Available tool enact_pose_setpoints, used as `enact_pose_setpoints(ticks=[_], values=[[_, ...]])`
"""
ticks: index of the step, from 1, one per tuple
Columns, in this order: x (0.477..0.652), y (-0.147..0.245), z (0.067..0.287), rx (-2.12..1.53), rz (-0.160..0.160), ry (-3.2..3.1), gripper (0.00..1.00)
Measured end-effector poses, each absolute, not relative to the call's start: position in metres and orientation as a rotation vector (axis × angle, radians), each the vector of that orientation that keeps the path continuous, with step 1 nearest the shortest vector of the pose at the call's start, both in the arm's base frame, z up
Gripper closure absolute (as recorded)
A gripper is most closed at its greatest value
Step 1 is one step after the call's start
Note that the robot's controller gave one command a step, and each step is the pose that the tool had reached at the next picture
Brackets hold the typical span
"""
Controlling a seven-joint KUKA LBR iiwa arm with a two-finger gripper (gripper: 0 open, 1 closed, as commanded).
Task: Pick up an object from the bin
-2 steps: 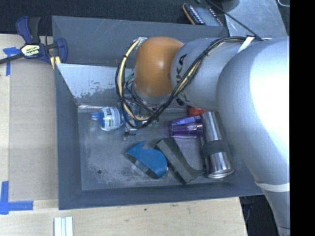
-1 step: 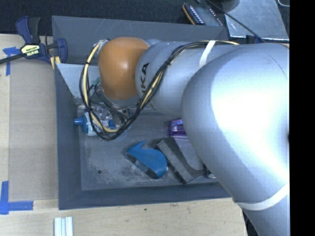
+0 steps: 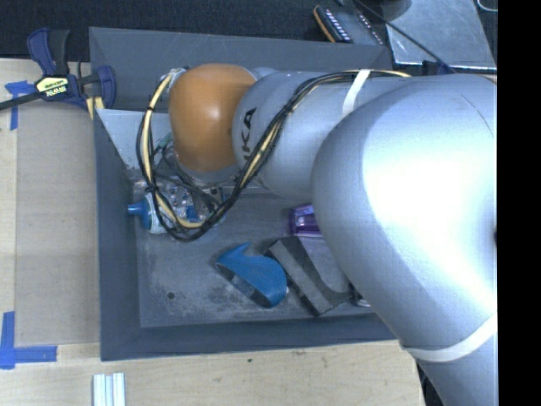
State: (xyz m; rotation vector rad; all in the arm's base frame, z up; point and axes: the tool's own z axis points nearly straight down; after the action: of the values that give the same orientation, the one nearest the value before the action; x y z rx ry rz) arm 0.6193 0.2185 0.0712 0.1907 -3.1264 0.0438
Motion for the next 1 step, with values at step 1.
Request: enact_pose_setpoints(ticks=[1], values=[[0.6186,0.2183,0.0734,0.189,0.043,-3.126,1.0]])
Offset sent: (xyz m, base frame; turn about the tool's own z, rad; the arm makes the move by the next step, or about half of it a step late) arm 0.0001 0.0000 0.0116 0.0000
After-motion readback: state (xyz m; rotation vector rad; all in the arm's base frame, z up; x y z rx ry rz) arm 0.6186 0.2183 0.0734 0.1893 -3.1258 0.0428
